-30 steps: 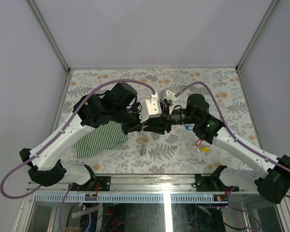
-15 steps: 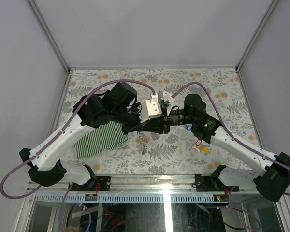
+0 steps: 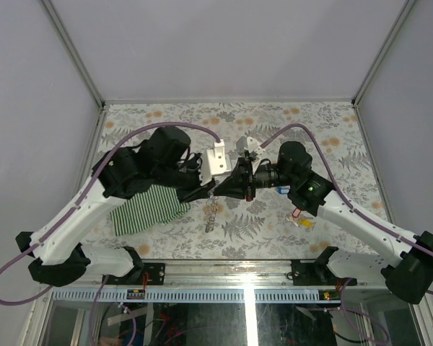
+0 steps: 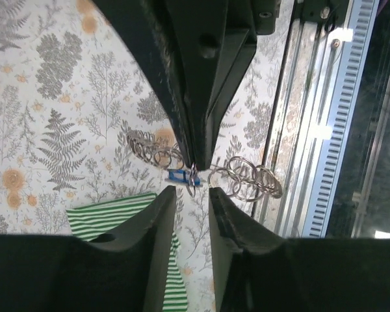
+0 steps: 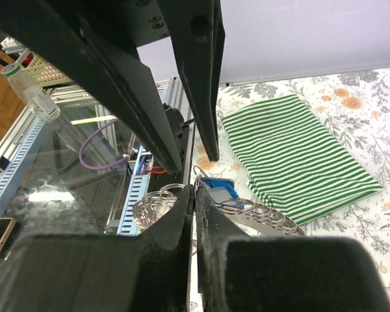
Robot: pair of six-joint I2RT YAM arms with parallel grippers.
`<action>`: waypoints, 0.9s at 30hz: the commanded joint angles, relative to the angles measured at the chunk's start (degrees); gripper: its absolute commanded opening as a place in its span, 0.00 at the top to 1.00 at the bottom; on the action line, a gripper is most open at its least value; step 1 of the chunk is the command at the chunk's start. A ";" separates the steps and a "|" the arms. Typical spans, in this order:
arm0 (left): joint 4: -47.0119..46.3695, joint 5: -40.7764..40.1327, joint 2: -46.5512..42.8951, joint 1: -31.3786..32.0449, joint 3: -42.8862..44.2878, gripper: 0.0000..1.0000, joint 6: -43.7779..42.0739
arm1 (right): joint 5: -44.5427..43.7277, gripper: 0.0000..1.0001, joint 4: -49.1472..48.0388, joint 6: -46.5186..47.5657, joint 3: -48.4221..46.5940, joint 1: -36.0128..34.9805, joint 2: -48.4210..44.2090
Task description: Put the keys on the keyring
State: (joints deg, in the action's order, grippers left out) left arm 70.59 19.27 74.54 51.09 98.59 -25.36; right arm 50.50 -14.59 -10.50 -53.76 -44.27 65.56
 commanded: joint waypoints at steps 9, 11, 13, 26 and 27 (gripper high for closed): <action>-27.88 2.44 -18.32 0.44 -15.05 0.63 5.34 | 0.36 1.00 -2.78 0.31 -4.95 -0.53 -7.73; -33.18 4.18 -21.32 0.39 -18.58 0.62 6.44 | 1.70 1.00 -2.85 0.19 -5.70 -0.55 -8.10; -37.68 6.34 -23.41 0.45 -21.81 0.62 7.28 | 2.68 1.00 -3.30 -0.19 -5.99 -0.53 -8.66; -42.02 13.75 -23.42 0.41 -22.95 0.63 7.62 | 4.69 1.00 -4.00 -1.42 -7.38 -0.55 -10.00; -41.95 13.86 -23.26 0.41 -22.98 0.63 7.55 | 4.67 1.00 -4.30 -1.56 -7.26 -0.53 -10.06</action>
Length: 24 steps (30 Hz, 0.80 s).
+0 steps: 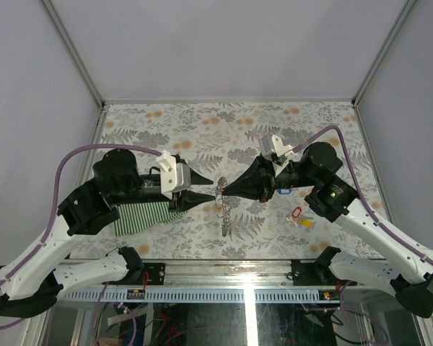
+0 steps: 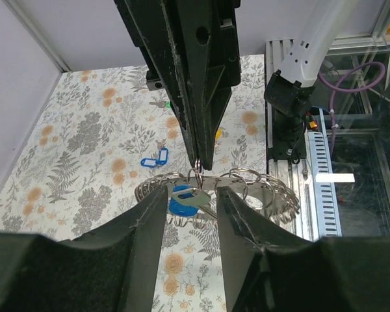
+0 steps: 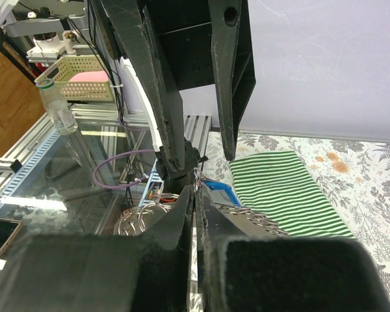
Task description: Put the keys on the keyring
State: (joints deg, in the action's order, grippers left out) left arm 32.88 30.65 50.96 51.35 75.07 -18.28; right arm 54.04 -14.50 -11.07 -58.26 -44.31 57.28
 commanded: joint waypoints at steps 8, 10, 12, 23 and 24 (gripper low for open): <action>-3.62 2.84 0.54 0.15 0.60 0.73 0.22 | 0.98 1.00 -4.81 -1.31 -2.80 -0.51 -1.91; -3.62 3.20 0.68 0.17 0.62 0.73 0.22 | 0.98 1.00 -4.96 -1.60 -2.76 -0.45 -1.91; -3.54 3.49 0.98 0.15 0.69 0.73 0.10 | 0.98 1.00 -5.29 -1.74 -2.67 -0.50 -1.82; -3.37 4.28 1.93 0.18 1.10 0.84 0.11 | 0.50 1.00 -5.45 -2.02 -2.52 -0.51 -1.98; -3.36 4.25 1.87 0.15 1.05 0.86 0.04 | 0.39 1.00 -5.52 -1.98 -2.43 -0.50 -2.11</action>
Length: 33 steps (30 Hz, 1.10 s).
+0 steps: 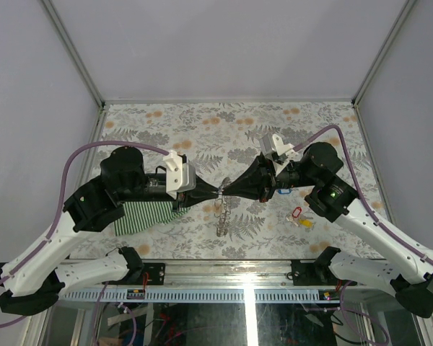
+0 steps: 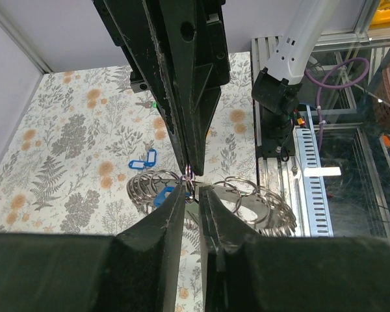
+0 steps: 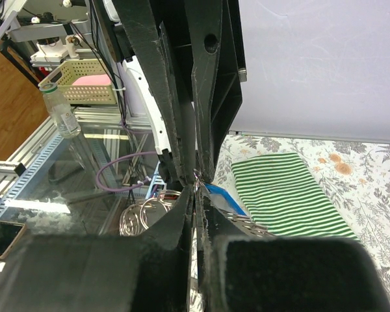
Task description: Put the keys on the keyring
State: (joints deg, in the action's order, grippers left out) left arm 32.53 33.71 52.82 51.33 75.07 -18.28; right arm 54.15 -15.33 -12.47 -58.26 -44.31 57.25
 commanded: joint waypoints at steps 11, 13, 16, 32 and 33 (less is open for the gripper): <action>-2.45 0.31 -0.14 0.17 1.20 0.93 -0.65 | -0.07 1.00 -4.00 0.12 -2.98 -0.51 -2.79; -2.27 -0.12 -0.17 0.17 1.27 0.93 -0.69 | -0.32 1.00 -3.38 0.52 -3.12 -0.51 -3.03; -2.13 -0.57 -0.32 0.17 1.34 0.94 -0.84 | -0.69 1.00 -2.76 0.98 -3.17 -0.50 -3.34; -1.60 -2.01 -0.05 0.17 1.60 1.00 -1.16 | -3.31 1.00 -2.62 1.42 -2.94 -0.42 -5.74; -1.60 -2.07 -0.03 0.19 1.62 1.00 -1.16 | -3.56 1.00 -2.63 1.40 -2.96 -0.50 -5.90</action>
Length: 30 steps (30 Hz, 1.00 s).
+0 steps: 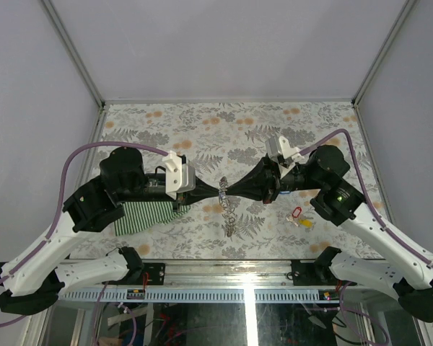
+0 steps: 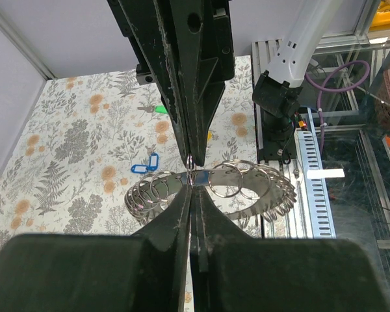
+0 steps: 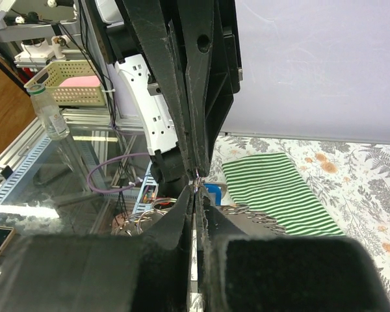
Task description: Put the keys on the keyring
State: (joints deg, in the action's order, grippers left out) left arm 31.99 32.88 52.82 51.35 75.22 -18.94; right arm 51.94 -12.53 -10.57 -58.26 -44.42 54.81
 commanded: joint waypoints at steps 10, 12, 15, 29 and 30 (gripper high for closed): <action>-1.43 -1.28 0.27 0.11 1.32 1.00 -0.26 | -3.78 1.00 -8.06 -3.12 -2.63 -0.38 -4.59; -1.57 -0.94 0.48 0.15 1.26 1.00 -0.15 | -4.34 1.00 -9.87 -4.38 -2.08 -0.39 -4.70; -1.89 -0.40 0.73 0.17 1.19 1.00 0.07 | -5.01 1.00 -14.22 -7.12 -0.89 -0.33 -4.87; -7.27 1.69 0.17 0.15 -1.11 1.00 2.42 | -8.29 1.00 -28.36 -14.87 3.53 -0.39 -4.24; -7.76 1.90 0.11 0.15 -1.28 1.00 2.66 | -8.94 1.00 -29.06 -15.20 3.93 -0.31 -4.24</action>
State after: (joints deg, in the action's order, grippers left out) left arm 27.16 33.67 53.17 51.37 75.18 -17.87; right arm 46.48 -29.39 -22.72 -54.17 -44.42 52.62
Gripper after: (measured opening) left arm 0.009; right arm 0.010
